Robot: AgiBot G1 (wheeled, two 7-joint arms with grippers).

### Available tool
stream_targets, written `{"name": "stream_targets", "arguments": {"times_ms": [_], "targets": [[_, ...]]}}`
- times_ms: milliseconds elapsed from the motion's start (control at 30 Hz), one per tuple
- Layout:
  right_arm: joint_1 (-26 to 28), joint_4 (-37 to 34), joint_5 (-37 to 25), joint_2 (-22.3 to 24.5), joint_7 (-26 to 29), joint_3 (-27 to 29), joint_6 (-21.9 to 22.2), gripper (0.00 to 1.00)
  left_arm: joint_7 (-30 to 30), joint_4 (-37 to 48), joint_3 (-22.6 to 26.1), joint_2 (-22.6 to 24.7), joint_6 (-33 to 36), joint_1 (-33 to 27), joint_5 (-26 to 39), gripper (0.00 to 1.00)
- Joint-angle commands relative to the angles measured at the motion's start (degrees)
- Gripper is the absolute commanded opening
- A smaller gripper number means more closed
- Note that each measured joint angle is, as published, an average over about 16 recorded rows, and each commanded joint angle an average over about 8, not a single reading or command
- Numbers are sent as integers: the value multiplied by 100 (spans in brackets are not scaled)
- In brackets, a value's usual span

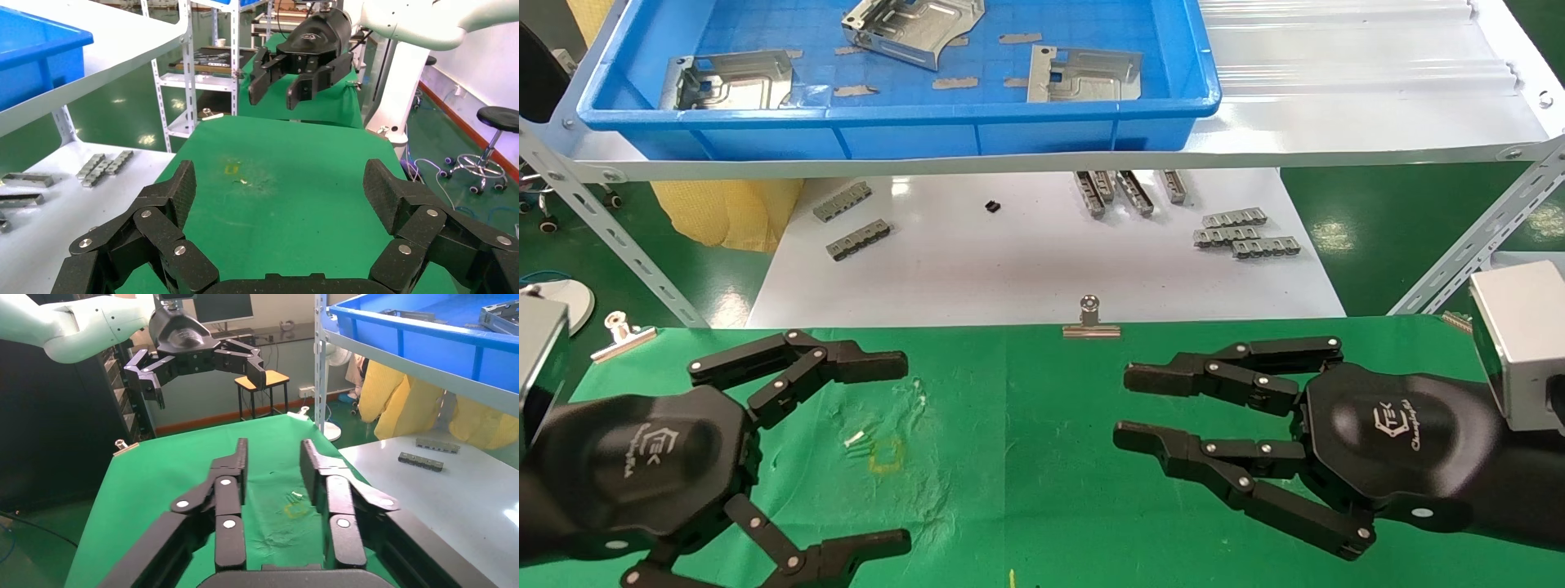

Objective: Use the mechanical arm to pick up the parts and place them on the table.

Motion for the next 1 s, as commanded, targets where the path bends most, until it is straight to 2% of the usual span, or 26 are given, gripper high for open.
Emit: {"name": "stream_targets", "arguments": {"times_ms": [33,333,533,667,833,1000], "targets": [[0,0,0,0,0,0,0,0,0,0,0,0,0,0,0,100],[0,0,0,0,0,0,0,0,-36,-1,15,35,-66,-132,74,100],[0,0,0,0,0,0,0,0,-210,331,174,395,-404,-1054,581,100],[0,0,0,0,0,0,0,0,-252,1177,403,894,-679,-2059,1158,100],[0,0,0,0,0,0,0,0,-105,2790,720,1698,-1181,-3394,1944,100],[0,0,0,0,0,0,0,0,112,4529,1054,2560,-2121,-4528,2731,100]]}}
